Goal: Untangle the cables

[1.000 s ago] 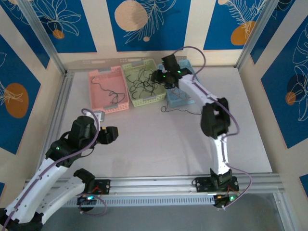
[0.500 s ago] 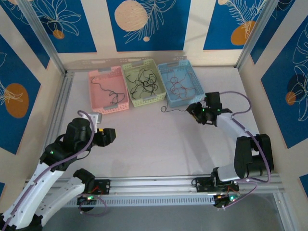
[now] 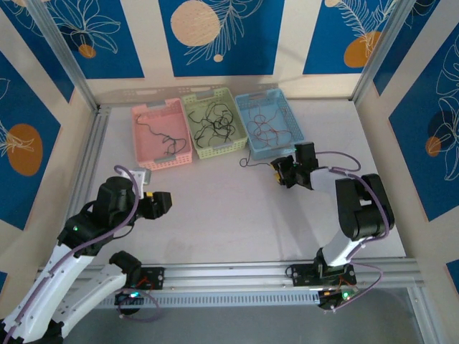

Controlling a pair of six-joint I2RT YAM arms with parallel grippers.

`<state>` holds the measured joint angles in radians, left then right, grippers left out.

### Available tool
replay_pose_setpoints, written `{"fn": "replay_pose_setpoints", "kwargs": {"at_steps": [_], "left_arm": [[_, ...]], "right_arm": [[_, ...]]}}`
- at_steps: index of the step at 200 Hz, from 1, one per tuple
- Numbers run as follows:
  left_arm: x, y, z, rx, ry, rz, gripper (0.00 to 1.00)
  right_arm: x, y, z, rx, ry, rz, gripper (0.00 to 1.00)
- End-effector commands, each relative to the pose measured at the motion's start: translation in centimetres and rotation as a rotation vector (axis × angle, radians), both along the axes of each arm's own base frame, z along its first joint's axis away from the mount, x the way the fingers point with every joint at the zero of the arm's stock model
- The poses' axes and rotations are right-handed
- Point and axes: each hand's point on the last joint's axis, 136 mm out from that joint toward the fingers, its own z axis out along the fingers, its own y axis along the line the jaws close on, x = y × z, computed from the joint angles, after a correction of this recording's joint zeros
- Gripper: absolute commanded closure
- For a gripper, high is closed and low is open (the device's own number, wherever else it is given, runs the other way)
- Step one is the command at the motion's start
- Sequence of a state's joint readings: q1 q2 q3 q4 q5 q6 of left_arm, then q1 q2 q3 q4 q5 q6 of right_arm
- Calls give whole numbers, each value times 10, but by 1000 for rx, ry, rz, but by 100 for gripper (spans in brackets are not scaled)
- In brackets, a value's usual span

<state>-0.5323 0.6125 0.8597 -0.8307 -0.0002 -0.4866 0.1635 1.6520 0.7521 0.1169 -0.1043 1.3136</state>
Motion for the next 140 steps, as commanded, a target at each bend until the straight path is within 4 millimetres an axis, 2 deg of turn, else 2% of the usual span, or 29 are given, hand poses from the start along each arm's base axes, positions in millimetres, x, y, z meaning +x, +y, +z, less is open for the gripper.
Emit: {"fn": "replay_pose_setpoints", "kwargs": {"at_steps": [1,71,88,115,140], "left_arm": [[-1,1,4,14,-18,-13,33],[0,1,2,20,-11,-14,33],[0,1,1,21,-9,-13,33],[1,2,1,23,-9,-10,33],[1,1,0,24,-8,-11,33]], "right_arm": [[24,2,14,41,-49,-45,61],[35,-4,-9,70,-26,-66,67],[36,0,-3,86,-50,-44,68],[26,4,7,96,-74,-33,68],[20,-1,20,77,-108,-56,64]]}}
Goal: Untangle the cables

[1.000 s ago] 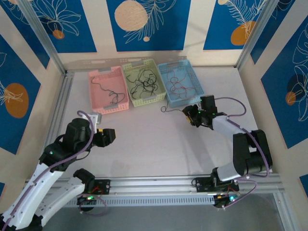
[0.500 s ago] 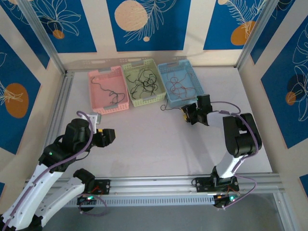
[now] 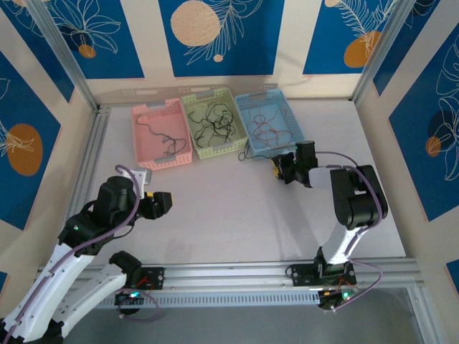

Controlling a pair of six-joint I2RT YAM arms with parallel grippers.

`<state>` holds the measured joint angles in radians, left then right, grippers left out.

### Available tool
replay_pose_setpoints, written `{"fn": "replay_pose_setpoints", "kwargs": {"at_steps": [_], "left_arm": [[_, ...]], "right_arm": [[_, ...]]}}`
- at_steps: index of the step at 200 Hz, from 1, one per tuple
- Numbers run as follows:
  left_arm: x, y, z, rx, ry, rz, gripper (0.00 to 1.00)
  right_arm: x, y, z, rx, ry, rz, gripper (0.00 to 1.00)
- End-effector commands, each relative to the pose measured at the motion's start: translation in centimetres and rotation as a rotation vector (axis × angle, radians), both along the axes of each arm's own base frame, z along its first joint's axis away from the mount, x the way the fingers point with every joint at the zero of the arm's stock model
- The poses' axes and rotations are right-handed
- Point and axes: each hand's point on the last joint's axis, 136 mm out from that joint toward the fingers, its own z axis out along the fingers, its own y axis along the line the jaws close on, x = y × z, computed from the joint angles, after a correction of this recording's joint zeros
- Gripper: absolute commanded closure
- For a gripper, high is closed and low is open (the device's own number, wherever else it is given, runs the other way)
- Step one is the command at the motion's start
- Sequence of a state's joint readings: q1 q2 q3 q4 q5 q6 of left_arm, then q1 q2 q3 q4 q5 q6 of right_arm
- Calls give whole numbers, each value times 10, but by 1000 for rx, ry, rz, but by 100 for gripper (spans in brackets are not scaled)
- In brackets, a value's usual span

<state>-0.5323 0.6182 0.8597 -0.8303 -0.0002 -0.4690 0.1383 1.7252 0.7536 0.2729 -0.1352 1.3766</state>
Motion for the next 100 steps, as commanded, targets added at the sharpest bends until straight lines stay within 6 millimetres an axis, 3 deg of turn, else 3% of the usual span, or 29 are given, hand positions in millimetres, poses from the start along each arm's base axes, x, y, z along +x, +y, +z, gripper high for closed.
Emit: {"fn": "replay_pose_setpoints", "kwargs": {"at_steps": [1,36,100], "left_arm": [[0,2,1,10,-5,0,33],[0,1,1,11,-2,-1,33],[1,1,-1,15,4,0,33]], "right_arm": [[-3,1,22,3,-57,-12,63],[6,-1,25,34,-58,-16,60],[18,14,3,76,-9,2,61]]}}
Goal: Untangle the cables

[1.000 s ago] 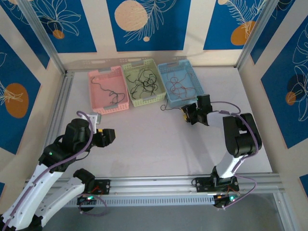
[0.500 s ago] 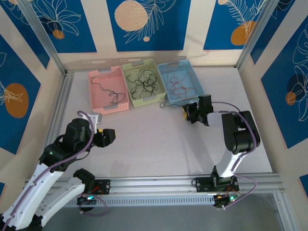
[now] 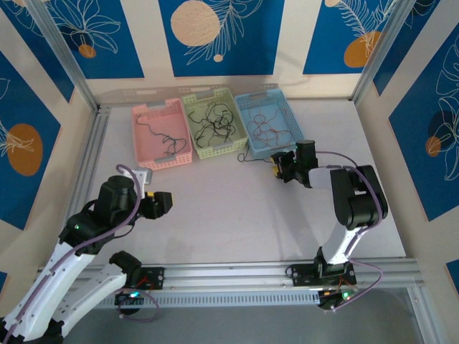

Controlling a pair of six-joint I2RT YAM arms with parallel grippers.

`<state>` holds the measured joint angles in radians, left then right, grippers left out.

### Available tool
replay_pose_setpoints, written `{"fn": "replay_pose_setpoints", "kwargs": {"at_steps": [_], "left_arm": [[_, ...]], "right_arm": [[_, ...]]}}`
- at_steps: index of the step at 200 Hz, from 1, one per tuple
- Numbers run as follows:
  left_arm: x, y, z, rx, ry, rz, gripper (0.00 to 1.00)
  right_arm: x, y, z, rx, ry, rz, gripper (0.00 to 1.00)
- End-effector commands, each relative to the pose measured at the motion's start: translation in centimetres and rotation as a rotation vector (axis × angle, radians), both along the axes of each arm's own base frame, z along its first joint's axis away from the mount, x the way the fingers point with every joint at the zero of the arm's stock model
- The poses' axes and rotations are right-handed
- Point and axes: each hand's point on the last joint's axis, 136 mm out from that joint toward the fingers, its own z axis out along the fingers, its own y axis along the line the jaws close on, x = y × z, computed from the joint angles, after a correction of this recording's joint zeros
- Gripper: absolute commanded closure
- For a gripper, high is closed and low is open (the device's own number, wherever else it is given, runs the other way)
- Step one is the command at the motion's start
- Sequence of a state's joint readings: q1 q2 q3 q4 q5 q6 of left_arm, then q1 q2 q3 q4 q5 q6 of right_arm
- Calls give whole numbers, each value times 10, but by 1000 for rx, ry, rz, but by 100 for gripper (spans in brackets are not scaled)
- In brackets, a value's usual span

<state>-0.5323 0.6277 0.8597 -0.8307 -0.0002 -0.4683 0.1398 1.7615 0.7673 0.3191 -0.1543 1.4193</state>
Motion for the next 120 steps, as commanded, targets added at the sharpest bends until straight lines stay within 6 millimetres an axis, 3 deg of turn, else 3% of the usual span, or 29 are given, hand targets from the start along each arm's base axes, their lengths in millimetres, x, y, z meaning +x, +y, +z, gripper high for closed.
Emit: {"fn": "replay_pose_setpoints", "kwargs": {"at_steps": [1,22,41,56,72,120], "left_arm": [[0,2,1,10,-4,0,33],[1,1,0,11,-1,-1,33],[1,2,0,12,0,1,33],[1,1,0,13,-1,-1,33],[0,1,0,11,-2,-2,33],[0,2,1,7,-7,0,33]], "right_arm": [[11,10,4,34,-8,16,61],[14,11,-4,32,6,22,64],[12,12,-10,48,17,21,76],[9,13,-7,54,5,22,87],[4,13,2,47,-10,31,92],[-47,4,37,-79,-64,49,100]]}}
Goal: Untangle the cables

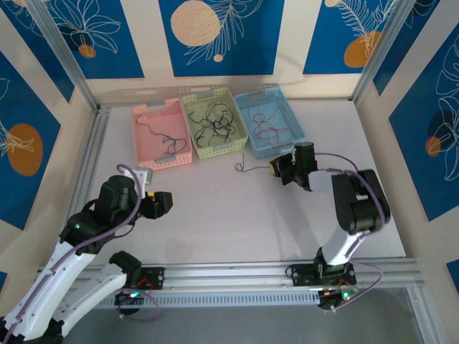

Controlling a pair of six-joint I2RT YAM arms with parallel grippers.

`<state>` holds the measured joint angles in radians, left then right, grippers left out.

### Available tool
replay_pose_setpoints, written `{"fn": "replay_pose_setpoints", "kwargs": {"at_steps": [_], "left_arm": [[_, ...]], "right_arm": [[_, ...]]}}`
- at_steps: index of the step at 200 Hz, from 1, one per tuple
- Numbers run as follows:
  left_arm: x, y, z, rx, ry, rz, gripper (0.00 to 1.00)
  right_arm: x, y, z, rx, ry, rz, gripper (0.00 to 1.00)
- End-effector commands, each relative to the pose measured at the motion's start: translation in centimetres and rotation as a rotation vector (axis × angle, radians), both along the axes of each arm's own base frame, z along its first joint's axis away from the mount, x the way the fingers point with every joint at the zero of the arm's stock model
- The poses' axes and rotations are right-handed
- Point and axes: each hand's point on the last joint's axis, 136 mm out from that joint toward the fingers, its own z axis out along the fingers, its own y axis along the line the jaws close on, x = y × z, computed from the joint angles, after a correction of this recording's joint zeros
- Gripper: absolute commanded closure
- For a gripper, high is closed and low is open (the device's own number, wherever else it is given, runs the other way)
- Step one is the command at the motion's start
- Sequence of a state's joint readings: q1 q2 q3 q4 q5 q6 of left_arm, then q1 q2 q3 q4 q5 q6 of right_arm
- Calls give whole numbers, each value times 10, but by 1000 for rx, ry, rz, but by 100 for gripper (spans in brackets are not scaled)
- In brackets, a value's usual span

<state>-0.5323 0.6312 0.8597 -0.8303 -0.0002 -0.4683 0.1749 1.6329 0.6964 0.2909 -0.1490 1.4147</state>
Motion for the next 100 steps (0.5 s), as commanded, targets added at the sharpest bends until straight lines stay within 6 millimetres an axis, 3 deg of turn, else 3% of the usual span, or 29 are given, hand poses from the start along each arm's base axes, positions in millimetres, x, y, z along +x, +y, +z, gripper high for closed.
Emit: {"fn": "replay_pose_setpoints", "kwargs": {"at_steps": [1,29,46,79,100], "left_arm": [[0,2,2,5,-10,-1,33],[-1,1,2,4,-10,-4,33],[-1,1,2,1,-14,-4,33],[-1,2,2,2,-15,0,33],[0,3,3,5,-17,6,33]], "right_arm": [[-24,-6,18,-80,-36,14,100],[-40,-10,65,-221,-165,86,100],[-38,-11,104,-348,-293,132,100],[-1,9,178,-490,-535,264,100],[36,36,204,-550,-605,373,100]]}}
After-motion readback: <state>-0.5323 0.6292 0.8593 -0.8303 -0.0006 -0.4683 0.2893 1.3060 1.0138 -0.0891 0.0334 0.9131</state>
